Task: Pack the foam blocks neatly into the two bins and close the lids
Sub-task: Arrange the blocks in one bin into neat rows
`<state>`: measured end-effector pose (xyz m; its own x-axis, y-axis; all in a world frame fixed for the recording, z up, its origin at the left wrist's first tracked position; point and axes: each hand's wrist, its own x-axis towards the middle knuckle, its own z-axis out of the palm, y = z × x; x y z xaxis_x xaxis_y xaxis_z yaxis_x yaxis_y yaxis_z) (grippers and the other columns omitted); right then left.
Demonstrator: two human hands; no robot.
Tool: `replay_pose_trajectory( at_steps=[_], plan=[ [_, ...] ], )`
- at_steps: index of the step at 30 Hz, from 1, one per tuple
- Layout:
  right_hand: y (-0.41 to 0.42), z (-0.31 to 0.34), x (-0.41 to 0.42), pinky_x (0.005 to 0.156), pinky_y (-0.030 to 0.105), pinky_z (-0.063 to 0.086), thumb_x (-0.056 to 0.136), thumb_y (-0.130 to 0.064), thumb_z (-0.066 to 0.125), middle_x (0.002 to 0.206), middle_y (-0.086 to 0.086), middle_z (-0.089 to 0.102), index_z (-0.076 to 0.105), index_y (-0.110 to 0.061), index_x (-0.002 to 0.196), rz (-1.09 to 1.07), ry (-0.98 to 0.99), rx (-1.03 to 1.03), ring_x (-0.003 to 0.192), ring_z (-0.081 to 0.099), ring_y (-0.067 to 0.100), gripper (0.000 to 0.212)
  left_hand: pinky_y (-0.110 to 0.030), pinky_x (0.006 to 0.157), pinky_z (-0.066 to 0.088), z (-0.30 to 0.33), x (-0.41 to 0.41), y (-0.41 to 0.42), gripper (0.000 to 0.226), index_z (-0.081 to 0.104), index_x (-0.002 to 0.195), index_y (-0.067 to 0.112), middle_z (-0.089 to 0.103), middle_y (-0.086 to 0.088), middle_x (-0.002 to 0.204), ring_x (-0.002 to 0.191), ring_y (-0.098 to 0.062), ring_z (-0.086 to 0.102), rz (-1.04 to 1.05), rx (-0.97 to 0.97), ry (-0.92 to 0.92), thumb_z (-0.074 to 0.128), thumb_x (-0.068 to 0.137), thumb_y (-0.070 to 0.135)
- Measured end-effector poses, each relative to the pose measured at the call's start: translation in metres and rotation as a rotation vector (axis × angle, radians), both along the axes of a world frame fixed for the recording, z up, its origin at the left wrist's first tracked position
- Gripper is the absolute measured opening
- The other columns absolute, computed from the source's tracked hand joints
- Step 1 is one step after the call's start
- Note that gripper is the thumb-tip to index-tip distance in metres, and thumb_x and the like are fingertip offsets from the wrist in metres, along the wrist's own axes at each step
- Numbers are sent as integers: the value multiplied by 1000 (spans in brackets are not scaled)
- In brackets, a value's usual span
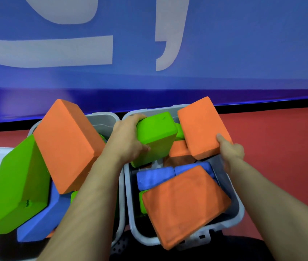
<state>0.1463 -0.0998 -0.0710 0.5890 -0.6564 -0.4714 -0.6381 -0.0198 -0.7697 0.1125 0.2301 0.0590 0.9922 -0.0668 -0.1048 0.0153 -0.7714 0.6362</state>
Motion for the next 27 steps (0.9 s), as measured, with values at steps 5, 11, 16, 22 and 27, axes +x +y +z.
replay_pose_trajectory(
  at_steps=[5,11,16,22,27],
  plan=[
    [-31,-54,8,102,54,50,32,-84,63,126,17,65,61,-2,125,22,65,7,117,61,39,124,-39,108,39,-6,-2,-10,89,46,146,31,54,-1,132,131,-26,38,-62,70,72,90,69,17],
    [-20,-33,3,104,54,49,40,-79,64,130,16,63,59,-3,129,33,34,47,119,59,38,118,-40,109,39,-9,4,-14,90,49,145,30,55,1,133,130,-26,38,-105,80,92,92,66,18],
    [-2,0,-3,107,54,46,59,-69,73,142,18,51,43,-6,144,-5,38,75,125,53,39,109,-44,108,44,-11,5,-20,98,51,143,34,56,5,135,128,-26,44,-150,81,101,96,57,21],
    [9,22,3,114,52,34,90,-49,68,154,17,28,26,-13,156,42,16,-223,139,34,41,87,-42,108,44,-10,6,-22,96,51,142,33,56,4,135,129,-25,43,-152,91,98,96,58,22],
    [28,38,1,113,48,34,95,-43,63,151,11,38,40,-17,149,142,-192,-384,135,38,34,64,-45,107,46,-8,7,-21,95,51,142,34,53,6,122,128,-26,43,-133,68,115,97,60,20]
  ],
)
